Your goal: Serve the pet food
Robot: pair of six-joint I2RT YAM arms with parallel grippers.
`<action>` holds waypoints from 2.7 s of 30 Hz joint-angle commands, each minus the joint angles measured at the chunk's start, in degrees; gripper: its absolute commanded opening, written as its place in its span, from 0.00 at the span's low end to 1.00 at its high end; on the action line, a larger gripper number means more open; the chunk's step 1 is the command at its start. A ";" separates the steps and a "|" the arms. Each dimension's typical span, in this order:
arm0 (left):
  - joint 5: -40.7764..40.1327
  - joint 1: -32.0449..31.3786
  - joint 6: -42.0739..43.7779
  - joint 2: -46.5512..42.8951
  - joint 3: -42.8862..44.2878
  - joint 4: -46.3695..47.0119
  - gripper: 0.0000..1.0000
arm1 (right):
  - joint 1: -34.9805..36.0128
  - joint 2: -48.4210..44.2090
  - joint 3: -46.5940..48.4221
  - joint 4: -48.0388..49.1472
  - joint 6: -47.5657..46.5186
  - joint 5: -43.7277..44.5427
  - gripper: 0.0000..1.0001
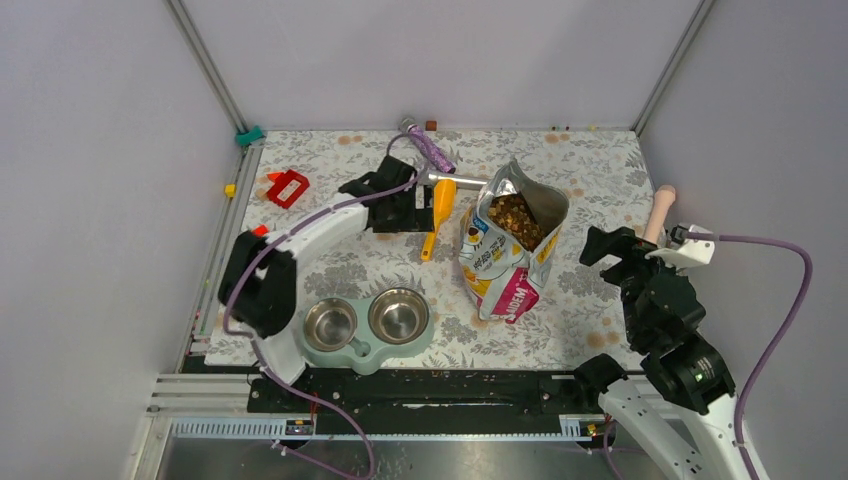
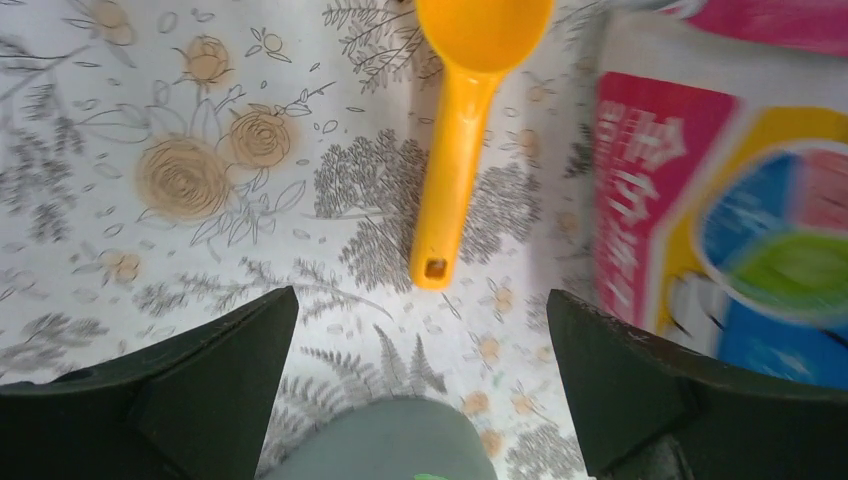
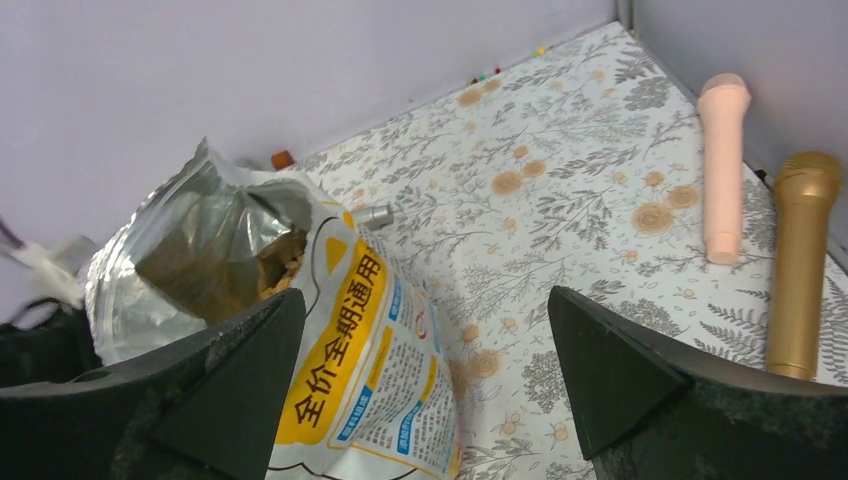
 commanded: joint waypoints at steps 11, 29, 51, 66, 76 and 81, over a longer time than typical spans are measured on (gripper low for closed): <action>5.91 -0.09 -0.28 20.65 10.70 3.40 0.84 | -0.10 0.22 -2.36 2.57 -0.06 5.45 0.99; -1.33 -4.75 -1.37 28.26 18.16 -0.58 0.16 | -0.10 1.15 -3.10 2.82 -0.47 4.05 0.99; -16.59 -15.54 32.70 -25.61 -5.43 4.98 0.00 | -0.11 3.25 3.97 -1.06 -3.61 -21.61 1.00; -4.11 -31.97 44.19 -31.19 -7.12 -7.11 0.00 | -0.10 16.00 12.80 -0.70 2.77 -63.22 0.99; -6.90 -37.44 45.40 -28.57 -4.98 -8.98 0.00 | -0.05 23.66 12.33 -7.00 1.92 -72.40 0.81; -6.80 -37.53 45.07 -28.89 -5.15 -8.39 0.00 | -0.03 24.23 11.84 -8.25 1.84 -74.14 0.65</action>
